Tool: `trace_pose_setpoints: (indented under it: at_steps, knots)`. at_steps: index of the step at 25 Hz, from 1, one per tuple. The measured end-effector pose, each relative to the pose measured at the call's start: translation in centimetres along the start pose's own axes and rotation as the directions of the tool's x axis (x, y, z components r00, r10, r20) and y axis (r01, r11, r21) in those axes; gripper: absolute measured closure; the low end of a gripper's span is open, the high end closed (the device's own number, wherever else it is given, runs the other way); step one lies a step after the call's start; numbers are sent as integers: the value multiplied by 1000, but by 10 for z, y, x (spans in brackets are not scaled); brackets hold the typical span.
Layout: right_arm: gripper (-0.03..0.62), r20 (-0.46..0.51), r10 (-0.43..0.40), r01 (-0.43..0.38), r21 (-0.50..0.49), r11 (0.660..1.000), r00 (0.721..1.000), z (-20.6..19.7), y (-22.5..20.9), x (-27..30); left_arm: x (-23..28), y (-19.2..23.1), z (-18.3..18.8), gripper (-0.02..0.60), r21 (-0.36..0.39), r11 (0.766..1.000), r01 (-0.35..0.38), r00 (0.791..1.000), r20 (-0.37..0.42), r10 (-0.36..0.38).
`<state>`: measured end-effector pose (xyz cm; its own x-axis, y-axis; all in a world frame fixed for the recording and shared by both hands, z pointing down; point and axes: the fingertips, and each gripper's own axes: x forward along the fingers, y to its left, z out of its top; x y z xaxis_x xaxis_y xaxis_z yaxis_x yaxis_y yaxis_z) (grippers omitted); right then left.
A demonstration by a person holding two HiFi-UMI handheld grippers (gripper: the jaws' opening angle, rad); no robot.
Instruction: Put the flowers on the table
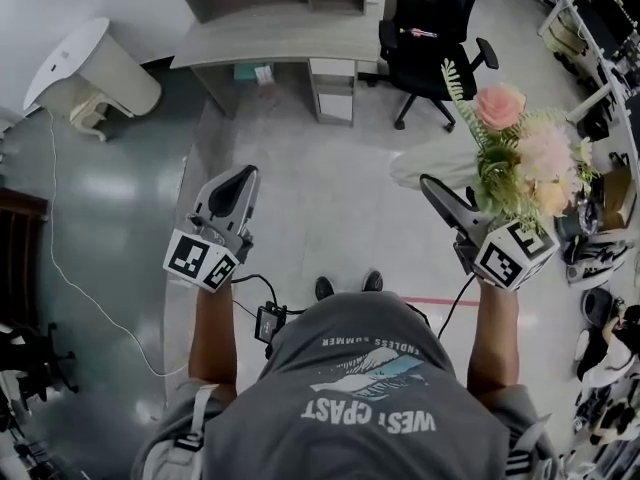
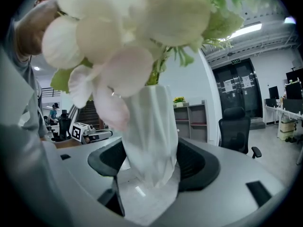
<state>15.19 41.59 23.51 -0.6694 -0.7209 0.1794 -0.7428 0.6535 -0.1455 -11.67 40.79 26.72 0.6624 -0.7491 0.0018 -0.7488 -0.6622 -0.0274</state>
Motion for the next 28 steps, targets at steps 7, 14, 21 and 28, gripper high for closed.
trace_pose_setpoints:
  at_steps: [7,14,21,28]
  knots:
    - [251,18,60,-61,21,998,998,-2,-32,-12,19,-31,0,566,13,999,-47,999,-10,47]
    - [252,6,109,-109,7,994,994,-7,-61,-13,36,-53,-9,566,9,996,-92,995,-25,92]
    - [252,-2,114,-114,22,993,993,-6,-81,2,58,-41,-14,566,1,995,-97,994,-41,97]
    - [251,-14,79,-79,24,997,997,1,-95,28,95,-12,-14,566,-5,999,-42,999,-28,42]
